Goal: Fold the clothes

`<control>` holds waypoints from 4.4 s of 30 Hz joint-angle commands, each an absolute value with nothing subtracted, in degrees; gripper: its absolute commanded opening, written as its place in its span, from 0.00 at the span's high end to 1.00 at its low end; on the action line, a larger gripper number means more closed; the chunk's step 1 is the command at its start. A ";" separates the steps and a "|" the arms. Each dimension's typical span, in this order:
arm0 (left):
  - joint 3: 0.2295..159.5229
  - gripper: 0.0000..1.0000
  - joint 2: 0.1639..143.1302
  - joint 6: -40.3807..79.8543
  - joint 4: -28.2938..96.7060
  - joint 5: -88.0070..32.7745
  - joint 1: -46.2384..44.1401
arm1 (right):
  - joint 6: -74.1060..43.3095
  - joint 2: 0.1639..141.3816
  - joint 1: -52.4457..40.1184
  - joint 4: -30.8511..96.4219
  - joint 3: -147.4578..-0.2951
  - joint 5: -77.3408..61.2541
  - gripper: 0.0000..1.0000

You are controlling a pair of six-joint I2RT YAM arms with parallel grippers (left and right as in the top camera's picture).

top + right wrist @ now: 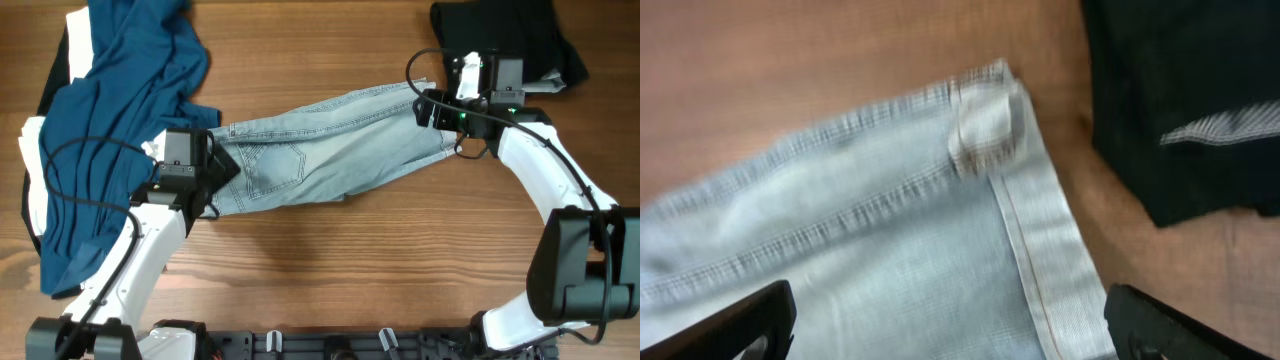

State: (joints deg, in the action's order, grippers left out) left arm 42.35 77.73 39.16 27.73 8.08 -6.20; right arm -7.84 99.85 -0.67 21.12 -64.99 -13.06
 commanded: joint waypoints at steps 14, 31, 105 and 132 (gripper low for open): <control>42.11 0.00 80.27 33.39 34.74 2.76 -5.82 | -9.69 113.06 -0.78 28.58 -65.49 -9.98 0.19; 42.13 0.00 85.54 11.66 27.51 -18.90 7.16 | -15.53 113.03 4.03 43.35 -65.52 -13.61 0.18; 56.31 0.02 105.34 -4.08 37.28 -24.21 7.40 | -13.76 113.03 3.99 40.29 -65.52 -14.72 0.05; 75.83 0.96 91.81 1.72 57.60 -21.19 5.37 | -13.69 113.03 -1.89 39.86 -65.52 -28.34 0.81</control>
State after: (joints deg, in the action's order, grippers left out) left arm 70.46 93.41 1.61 54.39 -21.98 5.41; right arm -13.85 111.53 0.56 39.81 -66.67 -25.04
